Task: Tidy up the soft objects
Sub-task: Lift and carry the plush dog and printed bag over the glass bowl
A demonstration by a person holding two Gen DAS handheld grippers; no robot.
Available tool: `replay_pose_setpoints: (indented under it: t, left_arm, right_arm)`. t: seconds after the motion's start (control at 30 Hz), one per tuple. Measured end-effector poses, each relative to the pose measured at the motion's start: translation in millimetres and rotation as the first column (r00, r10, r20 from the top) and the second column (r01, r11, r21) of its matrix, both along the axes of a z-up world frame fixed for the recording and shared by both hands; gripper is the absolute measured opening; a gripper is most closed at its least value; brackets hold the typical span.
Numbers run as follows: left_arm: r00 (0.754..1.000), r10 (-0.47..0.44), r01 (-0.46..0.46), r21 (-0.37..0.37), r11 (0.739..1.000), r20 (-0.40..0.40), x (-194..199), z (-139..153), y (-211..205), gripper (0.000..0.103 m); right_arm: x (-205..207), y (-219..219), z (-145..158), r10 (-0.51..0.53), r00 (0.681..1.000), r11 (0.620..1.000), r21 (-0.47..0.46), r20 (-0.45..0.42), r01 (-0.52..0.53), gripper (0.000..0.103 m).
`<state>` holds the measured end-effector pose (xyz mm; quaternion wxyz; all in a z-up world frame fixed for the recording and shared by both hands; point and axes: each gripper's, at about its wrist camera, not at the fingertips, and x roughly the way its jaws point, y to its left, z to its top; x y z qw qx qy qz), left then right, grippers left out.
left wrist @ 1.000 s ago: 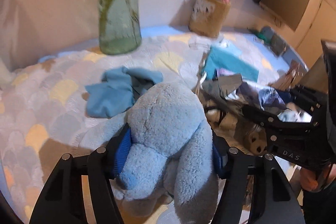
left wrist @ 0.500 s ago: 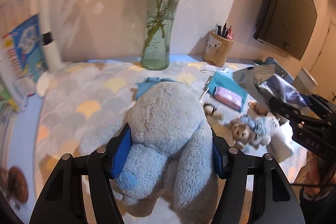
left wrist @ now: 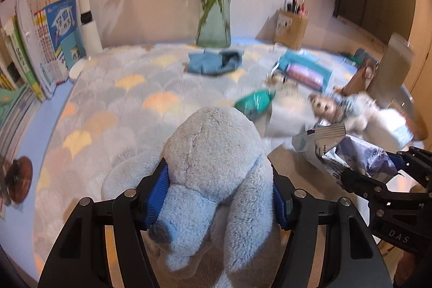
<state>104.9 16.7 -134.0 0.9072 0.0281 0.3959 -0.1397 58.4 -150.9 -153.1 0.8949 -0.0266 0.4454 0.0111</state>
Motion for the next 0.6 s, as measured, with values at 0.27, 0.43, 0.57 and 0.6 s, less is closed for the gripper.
replay_pose_setpoints:
  t: [0.27,0.43,0.57,0.6]
  left_arm:
    - [1.0,0.011,-0.01,0.047,0.999,-0.024,-8,-18,-8,0.063]
    - [1.0,0.016,-0.015,0.056,0.998,-0.02,-10,-11,-11,0.063]
    - [0.999,0.016,-0.014,0.052,0.999,-0.031,-10,-10,-11,0.063]
    - [0.999,0.013,-0.011,0.055,0.998,-0.032,-10,-10,-12,0.063]
  right_arm:
    - [-9,5,-19,0.007,0.999,0.999,0.043,-0.047,-0.005,0.062]
    - [-13,11,-15,0.043,0.999,0.998,0.039,-0.027,-0.042,0.072]
    - [-10,16,-22,0.044,0.998,0.999,0.015,-0.046,-0.043,0.072]
    - [-9,16,-24,0.04,0.998,0.999,0.017,-0.055,-0.04,0.073]
